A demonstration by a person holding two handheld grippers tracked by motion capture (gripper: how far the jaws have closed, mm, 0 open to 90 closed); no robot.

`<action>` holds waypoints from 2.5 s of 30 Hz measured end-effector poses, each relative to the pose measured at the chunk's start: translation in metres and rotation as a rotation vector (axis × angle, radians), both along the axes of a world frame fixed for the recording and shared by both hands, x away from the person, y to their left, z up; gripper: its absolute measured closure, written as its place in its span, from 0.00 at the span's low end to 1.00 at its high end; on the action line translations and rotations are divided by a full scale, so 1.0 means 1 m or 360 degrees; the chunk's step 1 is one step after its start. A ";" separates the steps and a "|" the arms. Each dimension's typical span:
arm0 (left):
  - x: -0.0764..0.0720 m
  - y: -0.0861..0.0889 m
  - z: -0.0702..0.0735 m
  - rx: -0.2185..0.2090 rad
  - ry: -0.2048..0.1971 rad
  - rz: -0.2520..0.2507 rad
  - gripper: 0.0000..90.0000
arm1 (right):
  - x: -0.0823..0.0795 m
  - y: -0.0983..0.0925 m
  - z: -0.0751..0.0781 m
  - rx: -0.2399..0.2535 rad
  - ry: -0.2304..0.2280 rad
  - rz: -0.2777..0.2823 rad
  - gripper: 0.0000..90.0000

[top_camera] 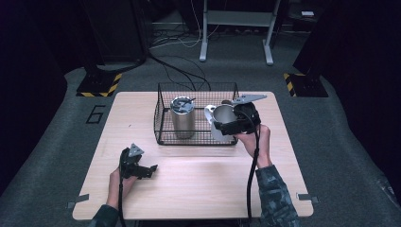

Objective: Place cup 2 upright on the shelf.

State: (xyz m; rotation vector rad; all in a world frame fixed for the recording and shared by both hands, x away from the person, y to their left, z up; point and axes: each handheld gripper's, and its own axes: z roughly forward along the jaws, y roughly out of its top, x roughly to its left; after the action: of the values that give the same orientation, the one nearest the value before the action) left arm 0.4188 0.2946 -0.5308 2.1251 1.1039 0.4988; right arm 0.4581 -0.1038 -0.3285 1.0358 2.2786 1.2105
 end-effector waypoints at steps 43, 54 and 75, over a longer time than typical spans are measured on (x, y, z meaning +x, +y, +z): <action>0.000 0.000 0.001 0.0001 0.0019 -0.0008 0.01 | 0.052 0.020 0.002 -0.0141 0.0006 -0.0093 0.06; 0.000 0.000 0.001 0.0001 0.0020 -0.0009 0.01 | 0.065 0.025 -0.003 -0.0138 0.0027 -0.0143 0.06; 0.000 0.000 0.001 -0.0003 0.0016 -0.0003 0.01 | 0.086 0.036 -0.017 -0.0188 0.0050 -0.0184 0.06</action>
State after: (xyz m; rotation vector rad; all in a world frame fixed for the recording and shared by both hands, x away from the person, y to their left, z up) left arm 0.4187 0.2948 -0.5300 2.1291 1.1079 0.4864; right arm 0.5440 -0.0683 -0.3450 1.1325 2.2497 1.0082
